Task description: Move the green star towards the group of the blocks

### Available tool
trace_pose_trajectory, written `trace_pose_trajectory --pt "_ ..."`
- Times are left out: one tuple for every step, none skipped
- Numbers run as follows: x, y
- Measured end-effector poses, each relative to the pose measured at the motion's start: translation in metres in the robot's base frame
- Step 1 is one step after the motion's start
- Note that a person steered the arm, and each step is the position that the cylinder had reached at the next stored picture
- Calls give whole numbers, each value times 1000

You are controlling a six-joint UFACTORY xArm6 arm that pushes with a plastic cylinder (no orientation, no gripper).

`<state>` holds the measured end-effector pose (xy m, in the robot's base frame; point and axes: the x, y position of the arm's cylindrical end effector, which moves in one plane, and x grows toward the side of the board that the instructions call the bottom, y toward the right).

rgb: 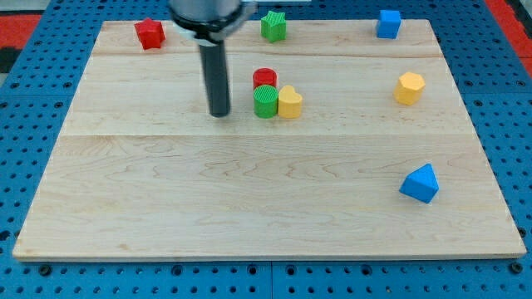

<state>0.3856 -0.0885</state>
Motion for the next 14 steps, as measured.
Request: trace_pose_trajectory --pt "-61 -27" --pt "-118 -16" --pt "-175 7" --pt "-194 20" --pt "-194 29" --pt "-193 53" --pt "-191 85" --pt "-192 142" --pt "-192 194" --pt "-189 205" --pt "-168 207" --pt "-151 206" --pt "-133 223" --pt "-123 247"
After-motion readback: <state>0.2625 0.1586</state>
